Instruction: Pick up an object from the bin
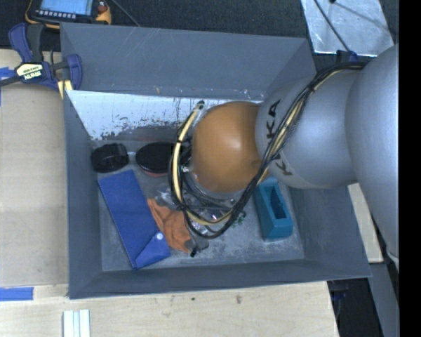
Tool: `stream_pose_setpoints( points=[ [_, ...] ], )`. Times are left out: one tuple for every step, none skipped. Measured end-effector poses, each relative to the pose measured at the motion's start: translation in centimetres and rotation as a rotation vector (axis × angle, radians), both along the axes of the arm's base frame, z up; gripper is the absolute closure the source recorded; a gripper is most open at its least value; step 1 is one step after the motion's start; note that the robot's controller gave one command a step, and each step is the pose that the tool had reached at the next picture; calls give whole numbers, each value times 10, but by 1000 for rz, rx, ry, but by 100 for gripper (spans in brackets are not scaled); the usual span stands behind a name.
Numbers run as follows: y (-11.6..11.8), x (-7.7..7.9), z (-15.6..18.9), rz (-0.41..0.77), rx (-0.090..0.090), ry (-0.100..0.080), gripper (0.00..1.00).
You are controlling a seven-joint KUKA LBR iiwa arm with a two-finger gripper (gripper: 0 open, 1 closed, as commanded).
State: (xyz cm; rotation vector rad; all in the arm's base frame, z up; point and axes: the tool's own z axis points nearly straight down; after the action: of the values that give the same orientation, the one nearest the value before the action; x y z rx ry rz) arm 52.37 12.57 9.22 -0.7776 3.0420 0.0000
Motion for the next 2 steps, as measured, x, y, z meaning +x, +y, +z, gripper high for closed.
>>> stream_pose_setpoints(
  points=[
    [-19,22,-21,-175,4,-8,100],
    [-19,22,-21,-175,4,-8,100]
  ],
)
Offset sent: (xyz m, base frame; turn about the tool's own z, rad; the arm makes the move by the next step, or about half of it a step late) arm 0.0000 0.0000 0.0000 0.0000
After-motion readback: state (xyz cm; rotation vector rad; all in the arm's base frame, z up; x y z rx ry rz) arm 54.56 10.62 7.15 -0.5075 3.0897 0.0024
